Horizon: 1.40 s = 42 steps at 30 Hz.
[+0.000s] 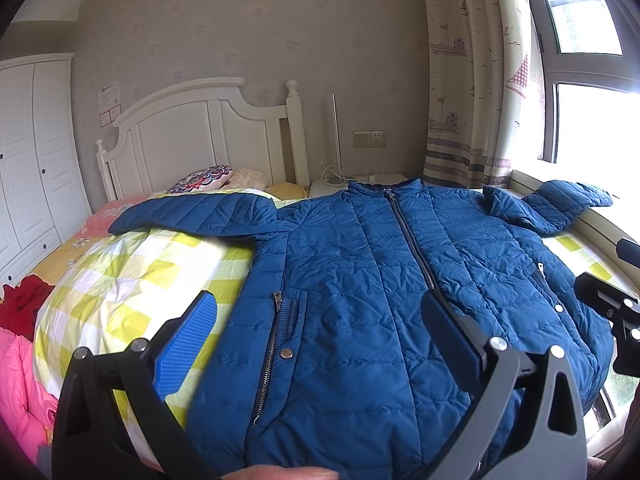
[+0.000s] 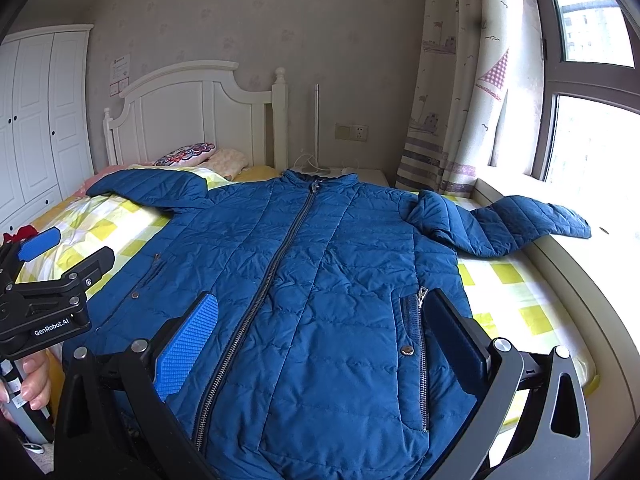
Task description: Fold large clothes
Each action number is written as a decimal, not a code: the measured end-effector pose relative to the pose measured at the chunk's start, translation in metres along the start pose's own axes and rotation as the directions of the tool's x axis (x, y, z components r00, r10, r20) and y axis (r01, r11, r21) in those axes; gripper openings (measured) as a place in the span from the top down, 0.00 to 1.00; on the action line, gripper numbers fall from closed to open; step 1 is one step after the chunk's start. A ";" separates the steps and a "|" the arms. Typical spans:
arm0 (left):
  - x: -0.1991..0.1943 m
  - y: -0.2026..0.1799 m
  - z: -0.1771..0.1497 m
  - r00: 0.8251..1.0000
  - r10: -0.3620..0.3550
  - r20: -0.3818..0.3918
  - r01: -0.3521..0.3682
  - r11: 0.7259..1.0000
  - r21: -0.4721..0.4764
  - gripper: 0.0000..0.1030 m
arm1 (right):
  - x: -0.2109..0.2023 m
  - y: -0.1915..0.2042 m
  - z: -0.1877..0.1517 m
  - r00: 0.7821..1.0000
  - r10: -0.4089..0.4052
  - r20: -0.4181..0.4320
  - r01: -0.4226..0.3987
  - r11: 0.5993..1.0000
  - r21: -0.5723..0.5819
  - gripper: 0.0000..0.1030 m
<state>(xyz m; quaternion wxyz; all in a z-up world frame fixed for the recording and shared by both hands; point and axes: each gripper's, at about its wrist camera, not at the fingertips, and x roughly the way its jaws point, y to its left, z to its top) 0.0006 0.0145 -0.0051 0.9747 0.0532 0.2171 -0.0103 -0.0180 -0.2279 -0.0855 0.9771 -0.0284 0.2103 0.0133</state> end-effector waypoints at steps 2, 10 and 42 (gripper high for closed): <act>0.000 0.000 0.000 1.000 0.000 -0.001 0.000 1.000 0.001 0.02 | 0.000 0.000 0.000 1.000 0.001 0.000 -0.001 1.000 0.000 0.04; 0.000 0.001 -0.001 1.000 -0.001 0.001 0.001 1.000 0.000 0.02 | 0.000 0.001 -0.002 1.000 0.003 -0.002 -0.003 1.000 0.002 0.04; 0.282 0.003 0.031 0.894 0.000 -0.447 0.038 0.996 0.076 0.02 | 0.201 -0.225 0.032 0.906 -0.231 -0.355 0.357 0.867 0.347 0.04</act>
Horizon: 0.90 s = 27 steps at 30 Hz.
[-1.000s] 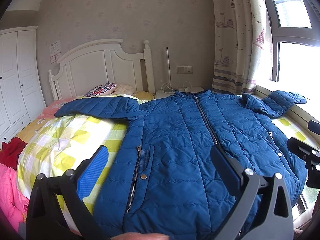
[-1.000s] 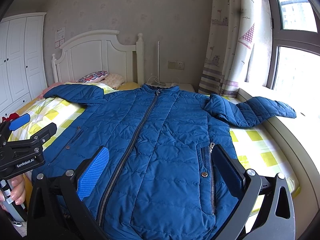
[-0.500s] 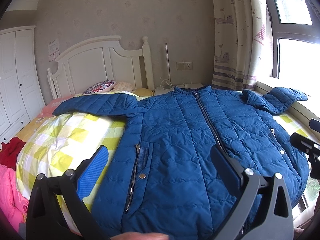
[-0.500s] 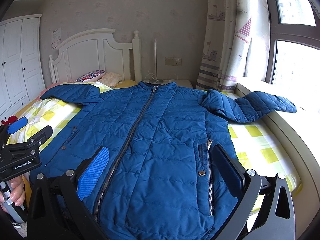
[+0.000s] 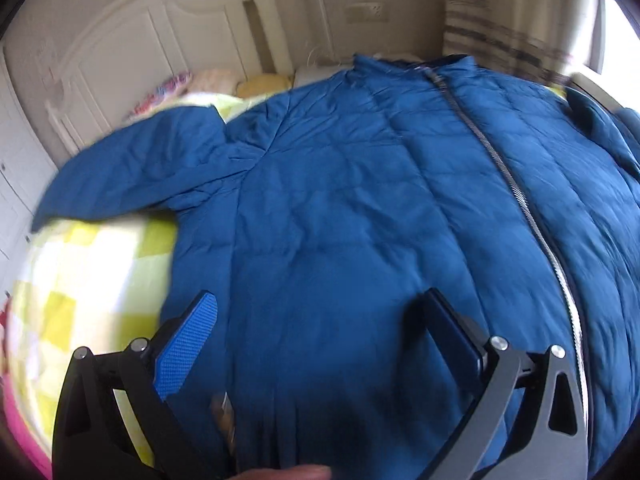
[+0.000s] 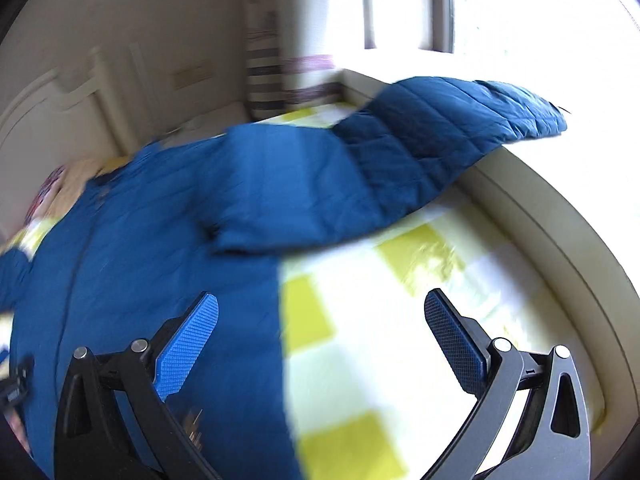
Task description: Fold large clothes
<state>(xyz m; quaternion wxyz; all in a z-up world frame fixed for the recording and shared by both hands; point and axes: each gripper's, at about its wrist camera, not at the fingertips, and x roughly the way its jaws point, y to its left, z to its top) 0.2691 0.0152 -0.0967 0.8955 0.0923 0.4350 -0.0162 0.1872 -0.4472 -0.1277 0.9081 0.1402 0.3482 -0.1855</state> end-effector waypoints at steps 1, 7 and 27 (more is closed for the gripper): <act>0.007 0.004 0.005 1.000 -0.024 -0.008 0.024 0.999 -0.024 0.02 | 0.009 -0.006 0.008 1.000 -0.013 -0.001 0.013 1.000 0.021 0.04; 0.025 0.015 0.008 0.995 -0.102 -0.011 0.100 0.990 -0.096 0.02 | 0.056 -0.041 0.055 0.996 -0.084 -0.010 0.084 0.987 0.136 0.04; 0.023 0.019 0.007 0.991 -0.131 -0.007 0.129 0.986 -0.107 0.02 | -0.020 0.212 0.040 0.894 0.439 0.090 -0.336 0.789 -0.514 0.77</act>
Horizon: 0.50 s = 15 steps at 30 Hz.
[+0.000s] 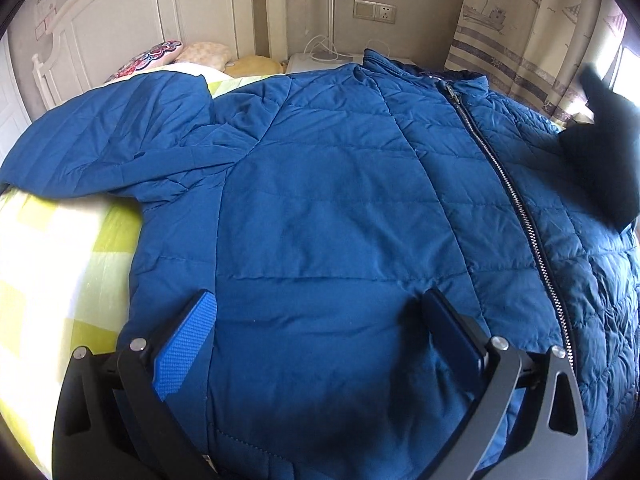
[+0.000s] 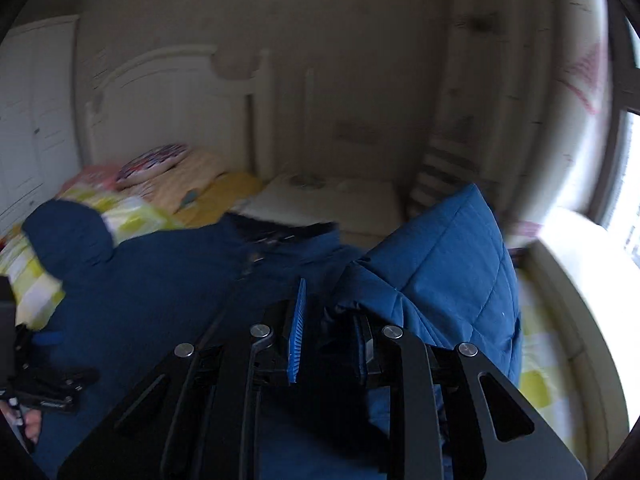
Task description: Fold large clothes
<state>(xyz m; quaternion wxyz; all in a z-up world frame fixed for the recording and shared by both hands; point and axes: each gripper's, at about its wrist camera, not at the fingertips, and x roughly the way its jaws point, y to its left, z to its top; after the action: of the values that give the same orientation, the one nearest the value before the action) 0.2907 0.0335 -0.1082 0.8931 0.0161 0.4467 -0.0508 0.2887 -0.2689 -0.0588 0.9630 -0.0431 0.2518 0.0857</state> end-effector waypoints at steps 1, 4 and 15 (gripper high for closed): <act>0.000 0.001 0.000 1.000 -0.006 0.002 0.006 1.000 -0.004 0.02 | 0.012 0.014 -0.004 0.997 0.062 -0.050 -0.062 0.998 -0.012 0.77; -0.002 0.004 -0.001 1.000 -0.022 0.008 0.022 1.000 -0.014 0.02 | 0.056 0.051 -0.030 0.951 0.176 -0.256 -0.190 0.981 -0.028 0.61; -0.022 0.005 0.003 0.997 -0.063 0.043 0.064 0.998 -0.019 0.02 | -0.055 0.011 -0.059 0.988 0.112 -0.109 -0.115 0.993 -0.025 0.22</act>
<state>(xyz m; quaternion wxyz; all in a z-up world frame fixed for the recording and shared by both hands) 0.2803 0.0403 -0.0892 0.9004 -0.0083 0.4285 -0.0750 0.2112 -0.2730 -0.0832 0.9409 -0.0481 0.3037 0.1417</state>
